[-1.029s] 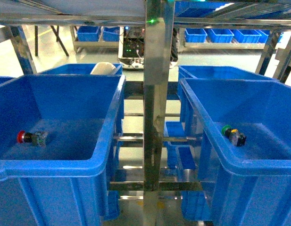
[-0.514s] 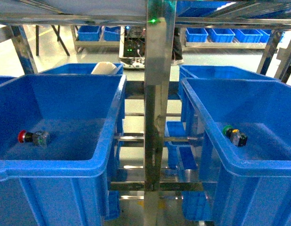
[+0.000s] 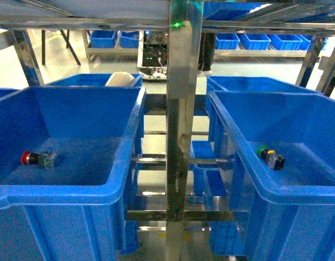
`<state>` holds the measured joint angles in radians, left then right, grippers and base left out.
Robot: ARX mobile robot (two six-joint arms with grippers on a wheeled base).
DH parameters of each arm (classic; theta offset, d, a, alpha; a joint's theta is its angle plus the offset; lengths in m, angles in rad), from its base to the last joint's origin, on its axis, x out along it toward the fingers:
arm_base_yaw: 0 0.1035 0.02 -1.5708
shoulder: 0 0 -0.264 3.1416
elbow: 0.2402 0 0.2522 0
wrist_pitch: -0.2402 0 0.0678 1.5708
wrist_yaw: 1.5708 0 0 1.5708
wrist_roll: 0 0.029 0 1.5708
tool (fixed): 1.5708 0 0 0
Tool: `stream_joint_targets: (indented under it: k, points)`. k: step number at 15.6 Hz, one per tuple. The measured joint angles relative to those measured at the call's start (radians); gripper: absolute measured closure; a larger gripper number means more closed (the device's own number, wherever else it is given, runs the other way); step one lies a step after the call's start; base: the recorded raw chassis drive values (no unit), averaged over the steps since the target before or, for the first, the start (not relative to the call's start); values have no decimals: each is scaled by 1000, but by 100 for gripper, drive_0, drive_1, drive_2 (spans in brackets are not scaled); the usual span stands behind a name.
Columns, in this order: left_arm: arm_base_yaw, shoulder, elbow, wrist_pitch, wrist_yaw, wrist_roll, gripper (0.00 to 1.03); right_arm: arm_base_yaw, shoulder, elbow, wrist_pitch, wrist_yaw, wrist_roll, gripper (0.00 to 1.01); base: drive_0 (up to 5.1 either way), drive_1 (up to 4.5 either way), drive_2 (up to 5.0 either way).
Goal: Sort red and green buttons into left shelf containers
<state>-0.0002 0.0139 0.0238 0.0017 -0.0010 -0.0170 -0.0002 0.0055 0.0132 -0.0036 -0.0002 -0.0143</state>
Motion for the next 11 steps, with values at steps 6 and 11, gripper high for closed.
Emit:
stream_joint_targets:
  k: [6, 11]
  points:
    - [0, -3, -10, -5, 0, 1, 62, 0, 0, 0, 0, 0, 0, 60, 0, 0, 0]
    - [0, -3, -10, -5, 0, 1, 8, 0, 0, 0, -1, 0, 0, 5, 0, 0, 0]
